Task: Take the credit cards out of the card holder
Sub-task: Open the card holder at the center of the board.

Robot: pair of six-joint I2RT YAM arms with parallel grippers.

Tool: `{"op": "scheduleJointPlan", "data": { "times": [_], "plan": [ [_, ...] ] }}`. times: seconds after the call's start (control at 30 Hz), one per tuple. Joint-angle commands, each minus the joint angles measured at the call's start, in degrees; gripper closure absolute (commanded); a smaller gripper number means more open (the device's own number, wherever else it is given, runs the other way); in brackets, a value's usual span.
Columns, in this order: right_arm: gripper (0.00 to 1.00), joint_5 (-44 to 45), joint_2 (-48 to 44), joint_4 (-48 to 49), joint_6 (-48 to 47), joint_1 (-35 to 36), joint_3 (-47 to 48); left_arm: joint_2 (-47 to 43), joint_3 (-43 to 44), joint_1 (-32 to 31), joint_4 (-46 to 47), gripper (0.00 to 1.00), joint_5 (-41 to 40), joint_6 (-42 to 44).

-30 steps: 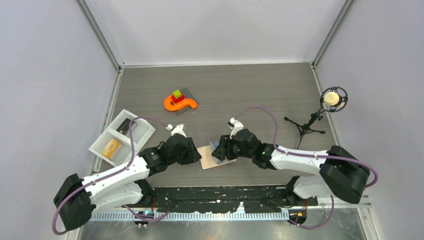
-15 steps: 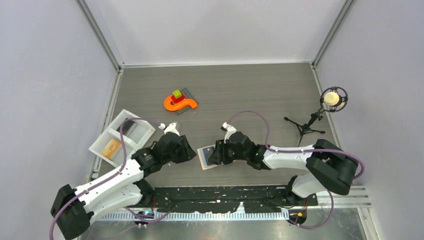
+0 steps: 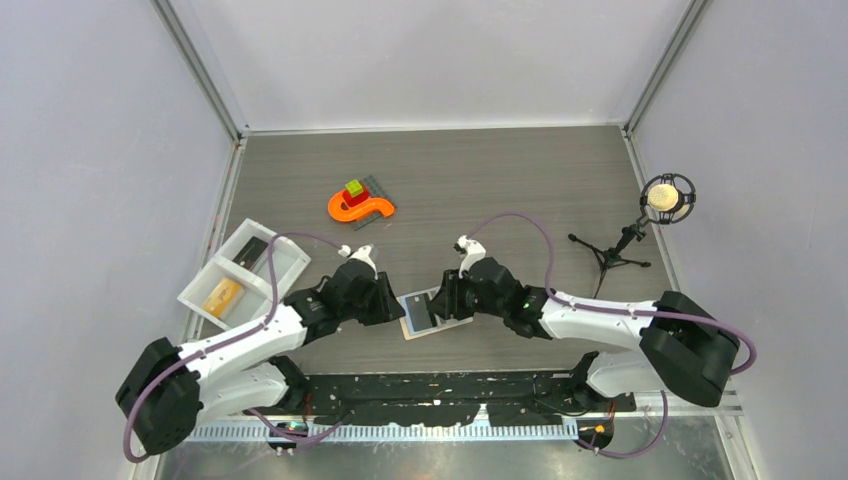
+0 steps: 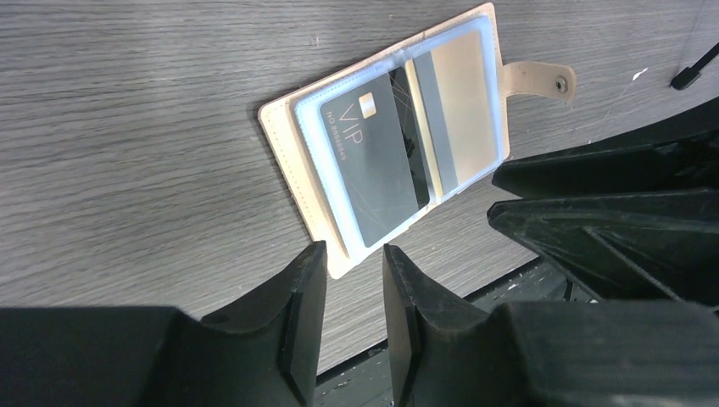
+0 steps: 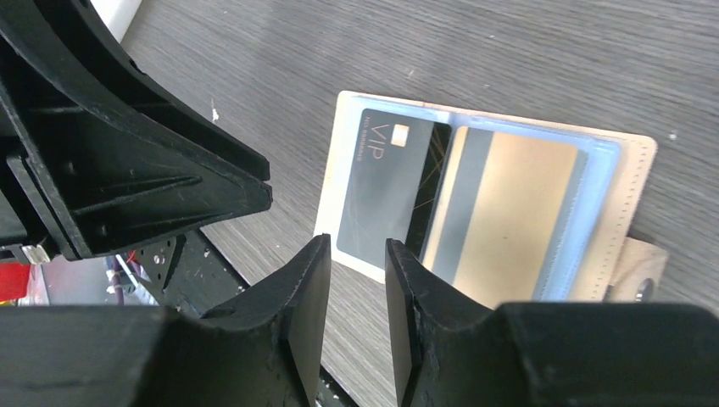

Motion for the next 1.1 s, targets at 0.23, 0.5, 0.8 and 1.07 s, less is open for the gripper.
{"op": "scheduleJointPlan", "data": {
  "times": [0.23,0.5,0.8,1.07],
  "plan": [
    [0.68,-2.9,2.5,-0.3,-3.3,-2.6,3.4,10.6,-0.4,0.2,13.8,0.79,4.3,1.9],
    [0.67,-4.1,7.7,0.3,-3.6,-3.1,5.3,15.3,-3.2,0.2,17.8,0.82,2.4,2.3],
    [0.63,-4.6,11.8,0.4,-4.3,-4.5,6.2,19.8,-3.2,0.2,17.9,0.84,2.0,2.5],
    [0.63,-4.7,12.0,-0.1,-5.1,-6.6,5.9,19.5,-2.9,0.2,15.4,0.83,0.5,3.0]
  ]
}}
